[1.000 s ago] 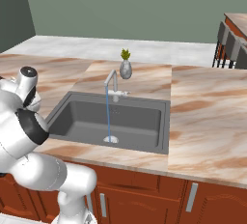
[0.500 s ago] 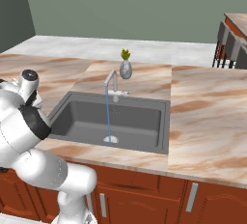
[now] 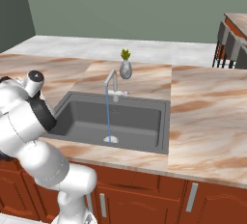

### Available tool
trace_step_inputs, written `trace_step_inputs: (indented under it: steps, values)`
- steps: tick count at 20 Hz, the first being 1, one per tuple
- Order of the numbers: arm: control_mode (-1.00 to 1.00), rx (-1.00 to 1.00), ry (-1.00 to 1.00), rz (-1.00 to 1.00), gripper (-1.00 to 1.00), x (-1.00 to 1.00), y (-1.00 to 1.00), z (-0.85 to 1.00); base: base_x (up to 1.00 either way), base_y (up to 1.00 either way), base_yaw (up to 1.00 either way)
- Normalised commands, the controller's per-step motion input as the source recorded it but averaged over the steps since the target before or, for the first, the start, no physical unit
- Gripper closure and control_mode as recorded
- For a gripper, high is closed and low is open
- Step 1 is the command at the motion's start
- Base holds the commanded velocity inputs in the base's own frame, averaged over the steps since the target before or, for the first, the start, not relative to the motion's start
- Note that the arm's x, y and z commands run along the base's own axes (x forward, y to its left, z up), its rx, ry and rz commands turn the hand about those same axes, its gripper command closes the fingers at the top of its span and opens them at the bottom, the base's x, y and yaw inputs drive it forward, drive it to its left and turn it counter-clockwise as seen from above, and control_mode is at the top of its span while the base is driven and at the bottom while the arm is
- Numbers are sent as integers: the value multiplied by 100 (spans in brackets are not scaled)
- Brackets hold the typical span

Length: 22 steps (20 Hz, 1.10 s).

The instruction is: Rinse each bowl for a few seconds and place them down in the sink or on the counter.

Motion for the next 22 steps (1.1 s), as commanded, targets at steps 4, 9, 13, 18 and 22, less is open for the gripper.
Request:
trace_step_inputs:
  steps: [4,9,13,18,22]
  values:
    - [-100,4,0,-1,-100,14,4,-10,0,0,0]
    - [-100,0,-3,0,-100,3,15,-7,0,0,0]
    - [-100,0,-4,0,-100,5,16,-5,0,0,0]
    - [-100,0,-1,0,-100,13,6,-3,0,0,0]
    - [-100,0,0,0,-100,13,2,-9,0,0,0]
